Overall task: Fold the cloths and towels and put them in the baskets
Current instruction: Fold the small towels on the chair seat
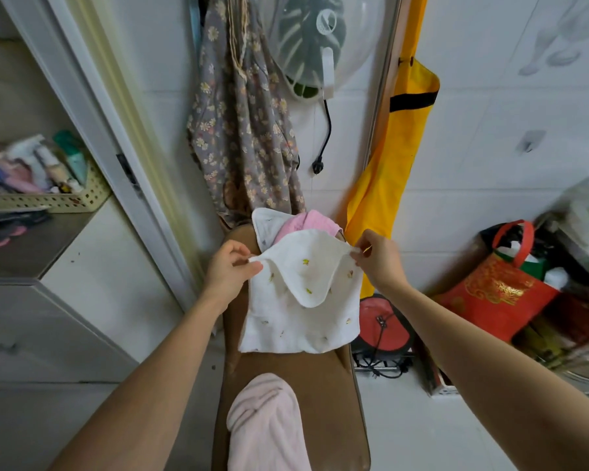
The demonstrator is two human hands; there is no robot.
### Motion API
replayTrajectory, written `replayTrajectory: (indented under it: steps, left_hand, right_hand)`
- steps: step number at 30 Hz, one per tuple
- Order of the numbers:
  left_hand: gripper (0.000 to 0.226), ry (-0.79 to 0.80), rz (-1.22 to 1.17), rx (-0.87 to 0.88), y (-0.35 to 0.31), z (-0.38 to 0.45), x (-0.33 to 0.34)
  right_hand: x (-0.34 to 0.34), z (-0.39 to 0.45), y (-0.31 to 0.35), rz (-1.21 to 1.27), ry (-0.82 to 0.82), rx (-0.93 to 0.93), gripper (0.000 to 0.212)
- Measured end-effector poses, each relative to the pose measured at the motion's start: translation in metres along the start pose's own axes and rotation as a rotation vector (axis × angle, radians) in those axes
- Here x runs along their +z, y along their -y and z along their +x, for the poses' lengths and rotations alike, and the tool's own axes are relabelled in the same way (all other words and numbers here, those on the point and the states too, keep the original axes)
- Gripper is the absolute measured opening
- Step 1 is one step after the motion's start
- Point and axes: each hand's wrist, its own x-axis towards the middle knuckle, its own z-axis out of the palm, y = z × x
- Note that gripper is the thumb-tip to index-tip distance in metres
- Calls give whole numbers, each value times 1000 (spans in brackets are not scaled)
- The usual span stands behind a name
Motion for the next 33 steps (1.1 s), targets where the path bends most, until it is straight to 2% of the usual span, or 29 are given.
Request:
replayTrajectory:
  steps: [3,7,12,19,24,27,29,30,31,33]
  left_hand:
    - [17,-5,203,78,1,1,-4]
    - [8,25,415,133,8,-1,-15]
    - [27,277,611,126,21,-1,-39]
    - [29,311,674,87,26,-1,-43]
    - [33,404,916,95,36,-1,-44]
    - [26,353,962,122,30,4,-44]
    - [14,159,864,227,25,7,-47]
    - [18,74,839,250,27,8,-49]
    - [19,103,871,253,29,7,-51]
    - [13,411,1098,142,38,-4,-47]
  right_hand:
    - [0,0,-3,-148,32,-53,8]
    - [-6,-1,-12,-276,57,-80,18]
    - [-14,-1,-32,-330,71,-33,25]
    - [-14,-7,-39,-358,119,46,20]
    - [-7,-13,-32,-327,177,30,22]
    - [-5,-10,-29,-280,176,29,19]
    - [-6,-8,-25,-171,61,41,13]
    - [-7,-10,-25,-131,13,42,11]
    - [-7,-15,-27,-124,14,37,12]
    - [1,-33,-31,-232,224,24,22]
